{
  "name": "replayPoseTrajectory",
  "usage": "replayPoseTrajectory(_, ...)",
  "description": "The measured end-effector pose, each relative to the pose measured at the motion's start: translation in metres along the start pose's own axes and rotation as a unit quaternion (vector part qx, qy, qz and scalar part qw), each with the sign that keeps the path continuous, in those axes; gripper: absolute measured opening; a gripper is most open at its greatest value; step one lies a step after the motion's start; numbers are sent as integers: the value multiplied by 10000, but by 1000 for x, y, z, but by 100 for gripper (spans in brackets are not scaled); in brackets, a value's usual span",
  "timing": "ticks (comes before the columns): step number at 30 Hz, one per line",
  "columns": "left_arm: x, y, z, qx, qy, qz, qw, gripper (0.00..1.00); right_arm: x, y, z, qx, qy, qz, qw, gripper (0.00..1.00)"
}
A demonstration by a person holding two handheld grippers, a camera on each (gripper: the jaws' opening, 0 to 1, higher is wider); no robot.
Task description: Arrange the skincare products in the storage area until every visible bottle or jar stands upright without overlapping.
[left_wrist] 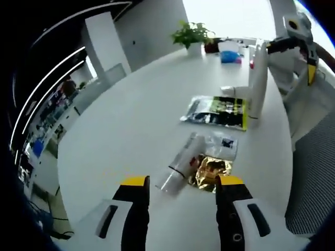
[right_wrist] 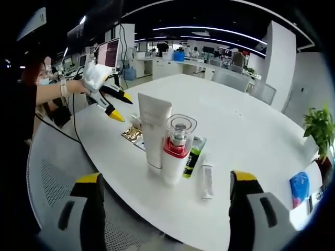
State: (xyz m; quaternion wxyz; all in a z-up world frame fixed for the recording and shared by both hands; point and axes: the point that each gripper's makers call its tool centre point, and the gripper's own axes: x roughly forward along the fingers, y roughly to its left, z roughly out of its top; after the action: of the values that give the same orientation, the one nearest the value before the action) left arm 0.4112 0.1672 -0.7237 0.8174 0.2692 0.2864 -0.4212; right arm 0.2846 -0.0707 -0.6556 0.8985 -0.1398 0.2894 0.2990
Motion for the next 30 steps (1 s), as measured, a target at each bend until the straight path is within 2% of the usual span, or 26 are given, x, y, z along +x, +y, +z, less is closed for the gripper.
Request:
replayPoseTrajectory(4,11,5,-5,141,175,-160,9996,42,4,-4,-2,34,49,3,10000,100)
replayPoseTrajectory(8,21,12,-14,182,386,-253,9988,42,8,-6,-3,73,87,24,9999,100)
replayPoseTrajectory(14,32,11,-22,237,587,-510,9967,36,11,-6,-6,115,160,55,9998,100)
replayPoseTrajectory(19,40,9,-29,348,749,-671,9943,36,14,-6,-10,153,230,71,9996,100)
replayPoseTrajectory(24,43,14,-31,275,769,-711,9941,36,15,-7,-15,213,311,58,9993,100)
replayPoseTrajectory(30,45,15,-35,161,829,-864,9927,32,15,-8,-19,275,364,34,9990,100)
